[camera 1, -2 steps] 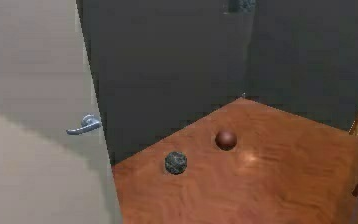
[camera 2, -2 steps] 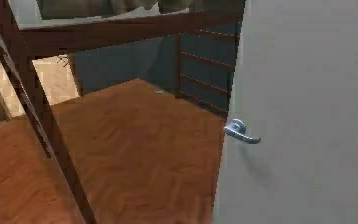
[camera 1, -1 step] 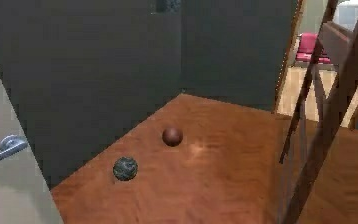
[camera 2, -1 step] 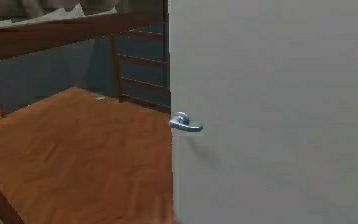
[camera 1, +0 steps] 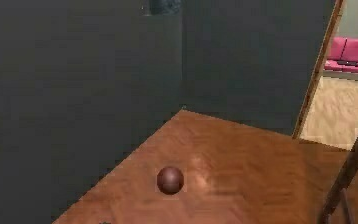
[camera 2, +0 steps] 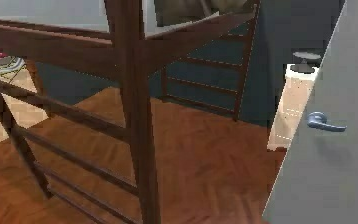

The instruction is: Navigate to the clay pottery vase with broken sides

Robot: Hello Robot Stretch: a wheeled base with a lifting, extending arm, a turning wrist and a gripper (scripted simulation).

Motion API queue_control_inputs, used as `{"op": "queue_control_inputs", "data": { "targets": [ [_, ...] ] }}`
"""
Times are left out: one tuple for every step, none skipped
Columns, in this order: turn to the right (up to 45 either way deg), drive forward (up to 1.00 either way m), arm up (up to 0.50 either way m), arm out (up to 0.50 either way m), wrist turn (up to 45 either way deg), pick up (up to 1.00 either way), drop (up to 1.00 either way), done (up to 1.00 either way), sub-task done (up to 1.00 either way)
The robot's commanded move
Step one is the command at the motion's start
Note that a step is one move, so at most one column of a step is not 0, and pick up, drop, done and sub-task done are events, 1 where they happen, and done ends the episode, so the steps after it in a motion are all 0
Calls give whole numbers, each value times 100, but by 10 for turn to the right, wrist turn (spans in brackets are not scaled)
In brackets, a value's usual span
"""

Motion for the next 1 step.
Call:
{"op": "queue_control_inputs", "data": {
  "targets": [
    [270, 0, 0, 0, 0, 0, 0, 0, 0]
  ]
}}
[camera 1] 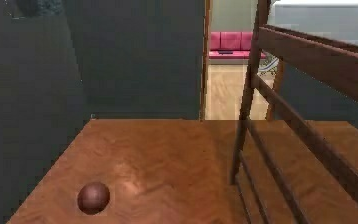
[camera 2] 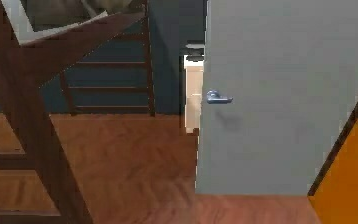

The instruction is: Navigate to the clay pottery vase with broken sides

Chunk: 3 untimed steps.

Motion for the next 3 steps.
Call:
{"op": "queue_control_inputs", "data": {
  "targets": [
    [0, 100, 0, 0, 0, 0, 0, 0, 0],
    [0, 60, 0, 0, 0, 0, 0, 0, 0],
    [420, 0, 0, 0, 0, 0, 0, 0, 0]
  ]
}}
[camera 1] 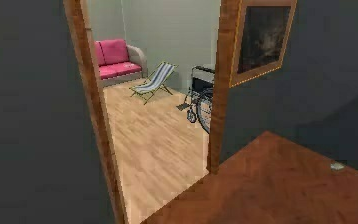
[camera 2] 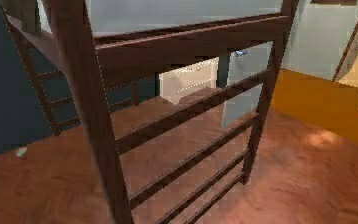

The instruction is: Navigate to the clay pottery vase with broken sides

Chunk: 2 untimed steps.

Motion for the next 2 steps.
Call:
{"op": "queue_control_inputs", "data": {
  "targets": [
    [0, 50, 0, 0, 0, 0, 0, 0, 0],
    [450, 0, 0, 0, 0, 0, 0, 0, 0]
  ]
}}
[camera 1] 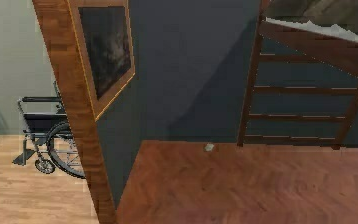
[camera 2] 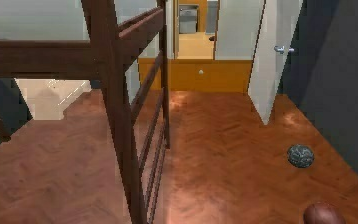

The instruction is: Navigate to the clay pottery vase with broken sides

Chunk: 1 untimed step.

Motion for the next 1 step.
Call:
{"op": "queue_control_inputs", "data": {
  "targets": [
    [30, 0, 0, 0, 0, 0, 0, 0, 0]
  ]
}}
